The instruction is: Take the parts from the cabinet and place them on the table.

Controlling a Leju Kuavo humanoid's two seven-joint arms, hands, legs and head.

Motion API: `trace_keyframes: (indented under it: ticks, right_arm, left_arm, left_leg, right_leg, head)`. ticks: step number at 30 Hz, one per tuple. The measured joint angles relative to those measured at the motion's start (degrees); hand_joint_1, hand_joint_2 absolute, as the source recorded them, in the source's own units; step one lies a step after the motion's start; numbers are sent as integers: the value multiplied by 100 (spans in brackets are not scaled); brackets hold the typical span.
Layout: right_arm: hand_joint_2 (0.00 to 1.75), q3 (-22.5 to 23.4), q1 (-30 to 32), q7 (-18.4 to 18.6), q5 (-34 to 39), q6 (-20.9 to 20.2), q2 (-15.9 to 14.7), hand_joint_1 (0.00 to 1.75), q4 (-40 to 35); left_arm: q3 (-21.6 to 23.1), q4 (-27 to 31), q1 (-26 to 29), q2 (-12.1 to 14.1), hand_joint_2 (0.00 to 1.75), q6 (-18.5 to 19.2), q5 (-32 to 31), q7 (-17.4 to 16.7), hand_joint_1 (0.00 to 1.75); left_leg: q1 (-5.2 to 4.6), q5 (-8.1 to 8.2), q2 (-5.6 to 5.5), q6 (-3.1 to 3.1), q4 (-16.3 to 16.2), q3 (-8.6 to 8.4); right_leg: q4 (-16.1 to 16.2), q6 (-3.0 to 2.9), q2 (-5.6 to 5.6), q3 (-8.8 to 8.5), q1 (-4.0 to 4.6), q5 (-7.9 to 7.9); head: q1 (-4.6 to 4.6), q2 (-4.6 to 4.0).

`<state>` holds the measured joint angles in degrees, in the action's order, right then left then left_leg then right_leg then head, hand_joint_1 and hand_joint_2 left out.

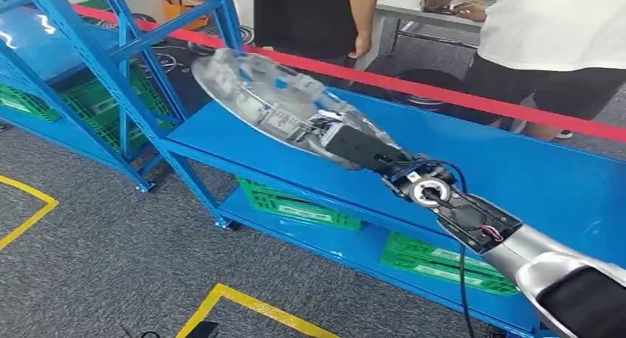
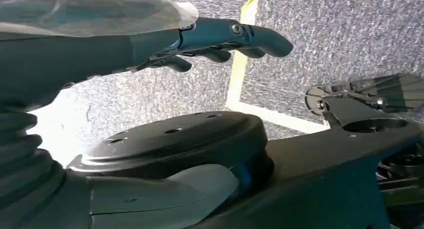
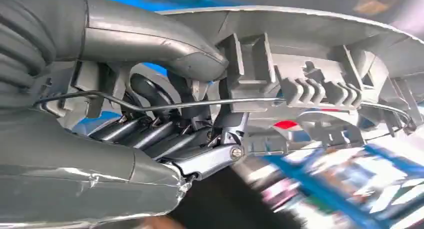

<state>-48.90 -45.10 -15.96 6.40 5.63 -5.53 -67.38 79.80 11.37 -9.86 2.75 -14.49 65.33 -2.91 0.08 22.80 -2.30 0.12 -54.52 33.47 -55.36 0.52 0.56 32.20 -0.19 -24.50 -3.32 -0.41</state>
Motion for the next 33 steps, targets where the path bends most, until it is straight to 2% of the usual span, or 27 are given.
trace_keyframes:
  ticks: [6, 9, 11, 17, 25, 30, 33]
  right_arm:
    - [175, 101, -9, -655, 1077, -619, 216, 175, -276]
    - [175, 158, 39, -885, 1684, -1034, 295, 175, -431]
    - [175, 175, 100, -1003, 1843, -1127, 354, 175, -584]
    - [175, 195, 221, -1022, 1482, -902, 446, 175, -1021]
    - [175, 215, 225, -1027, 1651, -1099, 551, 175, -1356]
    - [175, 204, 281, -1134, 2322, -1790, 647, 175, -1373]
    - [175, 125, 397, -1322, 2542, -2195, 829, 175, -1349]
  left_arm:
    - [-7, 0, 7, -7, 175, -48, 26, -24, 0]
    - [-9, 0, 6, -9, 175, -52, 4, -35, 0]
    - [-9, 0, 5, -9, 175, -50, -11, -35, 0]
    - [-9, 0, 2, -7, 175, -37, -28, -35, 0]
    - [-9, 0, 5, -7, 175, -37, -26, -39, 0]
    - [-9, 0, 4, -7, 175, -35, -9, -55, 0]
    - [-9, 0, 4, -7, 175, -37, 31, -40, 0]
  left_leg:
    - [0, 0, -2, 0, 1, 0]
    - [1, 0, -1, 0, 1, 0]
    - [1, 0, -1, 0, 0, 0]
    - [0, 0, -2, 0, 0, 1]
    - [0, 0, -3, 0, 0, 1]
    - [0, 0, -4, 0, 1, 1]
    - [0, 1, -4, -1, 2, 2]
  right_leg:
    - [0, -1, -8, 0, 2, -1]
    - [0, -1, -7, 0, 1, -1]
    - [0, -1, -8, 0, 0, -1]
    - [0, 0, -11, -1, -2, -1]
    - [0, 0, -13, -1, -1, -1]
    - [0, 0, -9, -1, 0, -1]
    - [0, -6, -11, -1, 2, -5]
  head:
    - [0, 0]
    - [0, 0]
    - [0, 0]
    - [0, 0]
    - [0, 0]
    - [0, 0]
    - [0, 0]
